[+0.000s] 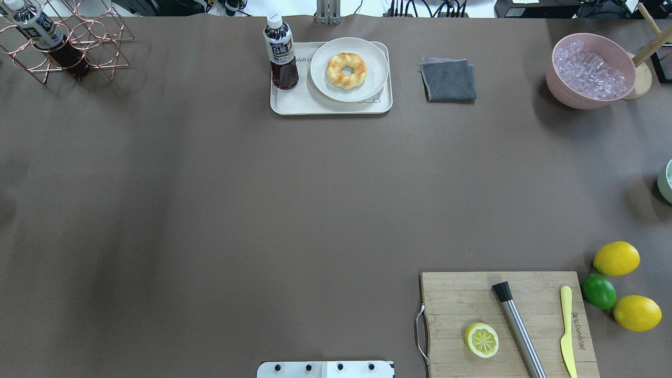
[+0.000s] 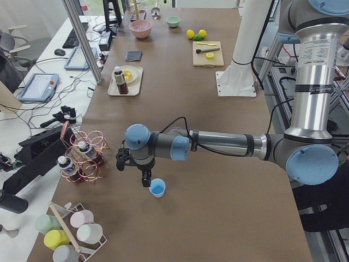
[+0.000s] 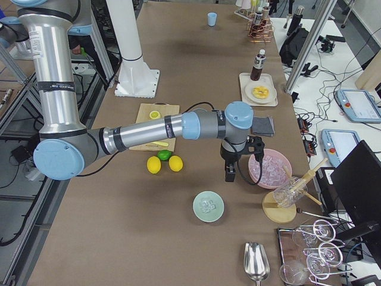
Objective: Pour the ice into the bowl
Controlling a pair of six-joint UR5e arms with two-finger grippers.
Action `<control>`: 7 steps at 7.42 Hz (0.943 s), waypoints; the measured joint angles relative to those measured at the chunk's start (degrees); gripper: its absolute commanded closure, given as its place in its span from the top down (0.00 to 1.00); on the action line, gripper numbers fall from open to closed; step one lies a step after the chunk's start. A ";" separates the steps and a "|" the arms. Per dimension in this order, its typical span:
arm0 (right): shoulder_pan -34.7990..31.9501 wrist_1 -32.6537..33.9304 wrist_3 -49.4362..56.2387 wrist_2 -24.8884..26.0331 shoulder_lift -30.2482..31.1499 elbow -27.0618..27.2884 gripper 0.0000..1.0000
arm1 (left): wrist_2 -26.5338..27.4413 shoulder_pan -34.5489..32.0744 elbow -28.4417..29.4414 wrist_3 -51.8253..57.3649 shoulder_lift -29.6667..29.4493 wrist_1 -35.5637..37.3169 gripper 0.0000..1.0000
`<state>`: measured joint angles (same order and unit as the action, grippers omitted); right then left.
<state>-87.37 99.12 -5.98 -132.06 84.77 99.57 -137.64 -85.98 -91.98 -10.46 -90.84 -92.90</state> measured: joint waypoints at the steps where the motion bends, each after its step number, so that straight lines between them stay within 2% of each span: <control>1: -0.04 -1.40 -0.04 -0.01 0.27 -0.91 0.99 | 0.00 0.02 -0.07 0.00 0.03 0.00 0.97; 7: -0.02 -2.90 0.47 -0.17 2.08 -1.92 0.99 | 0.00 0.02 -0.25 0.00 0.18 0.00 0.97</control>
<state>-87.39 96.22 -5.51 -132.23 86.84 97.65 -137.64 -85.96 -92.23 -10.46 -90.66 -92.90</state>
